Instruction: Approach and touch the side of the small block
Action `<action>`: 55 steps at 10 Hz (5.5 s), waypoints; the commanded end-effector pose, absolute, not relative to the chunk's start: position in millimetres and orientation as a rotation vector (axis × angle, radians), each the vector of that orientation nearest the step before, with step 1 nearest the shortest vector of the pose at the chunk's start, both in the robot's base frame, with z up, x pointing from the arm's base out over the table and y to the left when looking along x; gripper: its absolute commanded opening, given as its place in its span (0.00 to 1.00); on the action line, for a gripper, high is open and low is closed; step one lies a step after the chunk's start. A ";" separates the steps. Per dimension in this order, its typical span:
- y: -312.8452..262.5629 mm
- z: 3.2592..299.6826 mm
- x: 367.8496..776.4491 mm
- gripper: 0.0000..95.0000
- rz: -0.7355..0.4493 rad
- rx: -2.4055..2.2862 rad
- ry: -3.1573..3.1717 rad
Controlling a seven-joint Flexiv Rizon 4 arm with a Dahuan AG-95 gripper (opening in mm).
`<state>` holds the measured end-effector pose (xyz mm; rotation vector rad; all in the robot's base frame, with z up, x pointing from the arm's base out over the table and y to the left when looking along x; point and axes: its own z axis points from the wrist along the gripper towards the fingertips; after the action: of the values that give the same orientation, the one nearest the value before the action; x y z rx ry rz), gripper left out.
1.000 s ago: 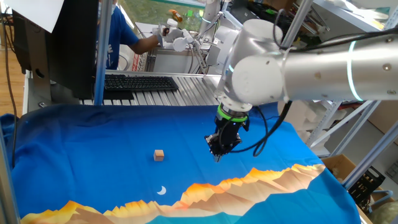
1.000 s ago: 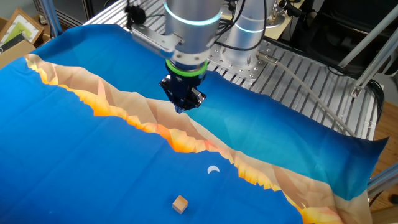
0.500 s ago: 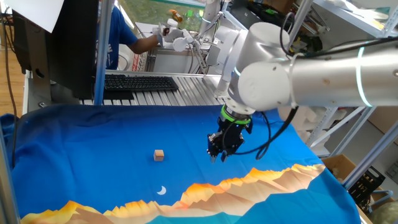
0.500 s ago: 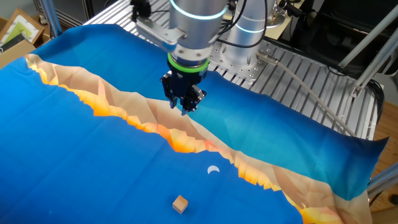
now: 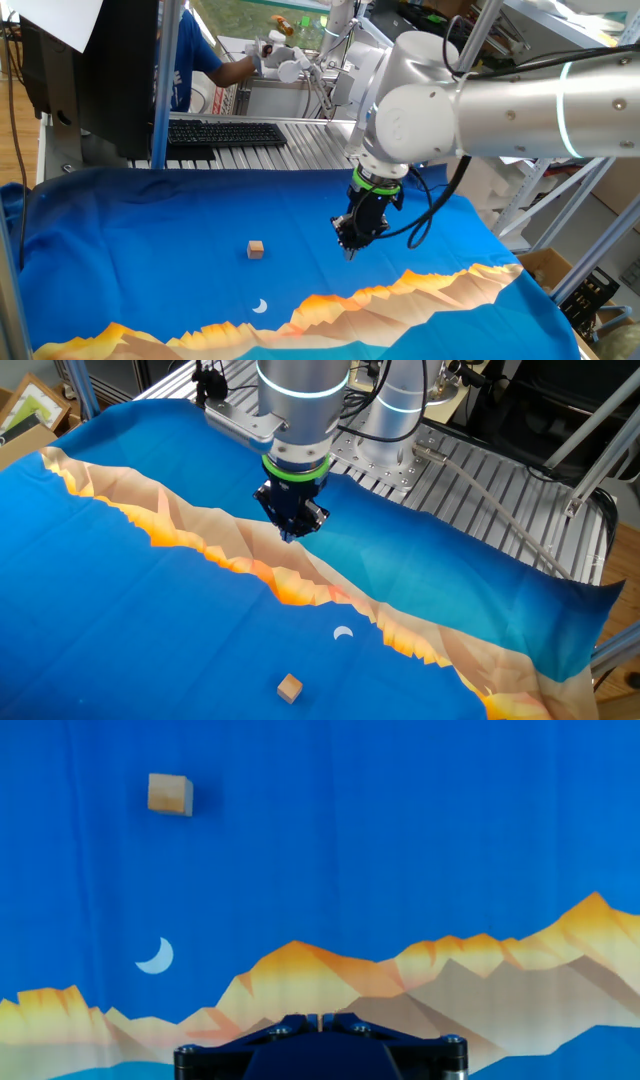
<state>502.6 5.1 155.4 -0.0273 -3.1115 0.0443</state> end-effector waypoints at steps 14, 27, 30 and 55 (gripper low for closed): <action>64.8 170.0 615.4 0.00 0.065 -0.120 -3.080; 65.1 168.5 615.4 0.00 0.041 -0.128 -3.092; 65.1 168.5 615.4 0.00 0.052 -0.128 -3.078; 78.0 111.8 646.8 0.00 0.036 -0.155 -3.103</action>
<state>648.8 78.6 109.9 -0.1564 -3.1009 0.0384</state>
